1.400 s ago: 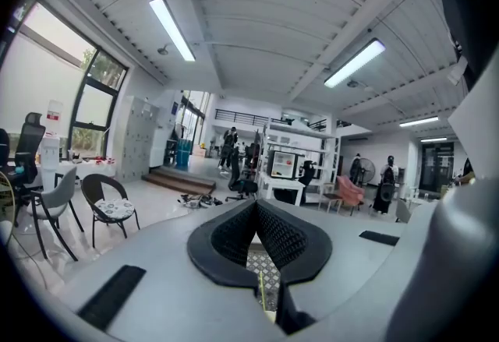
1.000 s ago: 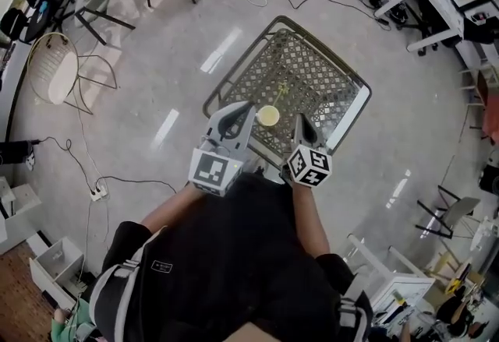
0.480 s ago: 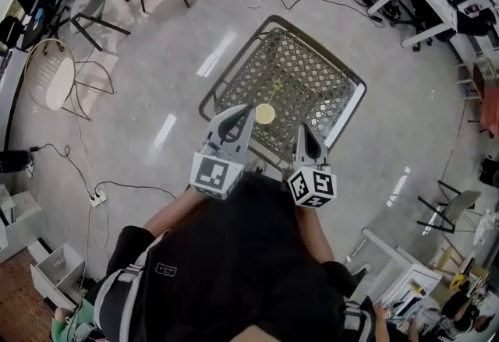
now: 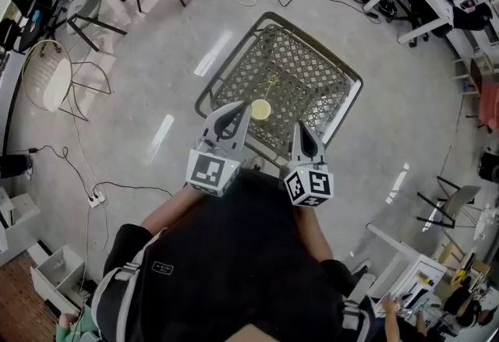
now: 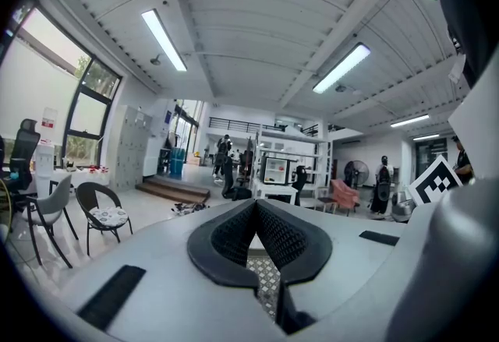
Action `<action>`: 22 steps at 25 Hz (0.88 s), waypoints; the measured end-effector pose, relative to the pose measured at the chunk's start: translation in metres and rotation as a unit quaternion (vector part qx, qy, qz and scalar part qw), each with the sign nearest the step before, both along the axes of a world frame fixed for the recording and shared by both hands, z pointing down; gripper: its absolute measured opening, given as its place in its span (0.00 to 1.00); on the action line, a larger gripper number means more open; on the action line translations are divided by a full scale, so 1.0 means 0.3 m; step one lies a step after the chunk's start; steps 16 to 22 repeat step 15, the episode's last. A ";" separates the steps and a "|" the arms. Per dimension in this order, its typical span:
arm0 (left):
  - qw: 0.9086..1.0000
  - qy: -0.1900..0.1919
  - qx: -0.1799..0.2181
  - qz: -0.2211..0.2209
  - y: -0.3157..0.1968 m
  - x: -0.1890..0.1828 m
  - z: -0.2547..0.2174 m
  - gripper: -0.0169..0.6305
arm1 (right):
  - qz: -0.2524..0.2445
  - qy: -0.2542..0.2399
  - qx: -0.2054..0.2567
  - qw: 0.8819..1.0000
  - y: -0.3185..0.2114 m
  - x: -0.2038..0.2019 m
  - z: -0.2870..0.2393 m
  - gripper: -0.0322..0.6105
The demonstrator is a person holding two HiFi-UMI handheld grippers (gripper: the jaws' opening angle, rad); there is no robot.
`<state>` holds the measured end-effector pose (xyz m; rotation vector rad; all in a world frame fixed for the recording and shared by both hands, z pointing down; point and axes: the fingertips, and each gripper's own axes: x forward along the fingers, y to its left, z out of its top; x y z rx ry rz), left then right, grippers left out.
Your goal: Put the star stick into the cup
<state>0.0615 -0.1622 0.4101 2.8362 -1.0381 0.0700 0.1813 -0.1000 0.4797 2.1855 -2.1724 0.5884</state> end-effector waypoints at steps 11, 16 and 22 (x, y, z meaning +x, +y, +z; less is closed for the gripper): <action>1.000 -0.004 0.003 0.002 0.020 -0.003 -0.003 0.05 | -0.004 0.002 0.009 1.000 0.012 -0.006 -0.014 0.06; 1.000 -0.004 0.004 0.005 0.030 0.002 0.002 0.05 | -0.001 0.000 0.009 1.000 0.018 -0.003 -0.008 0.07; 1.000 -0.004 0.004 0.005 0.030 0.002 0.002 0.05 | -0.001 0.000 0.009 1.000 0.018 -0.003 -0.008 0.07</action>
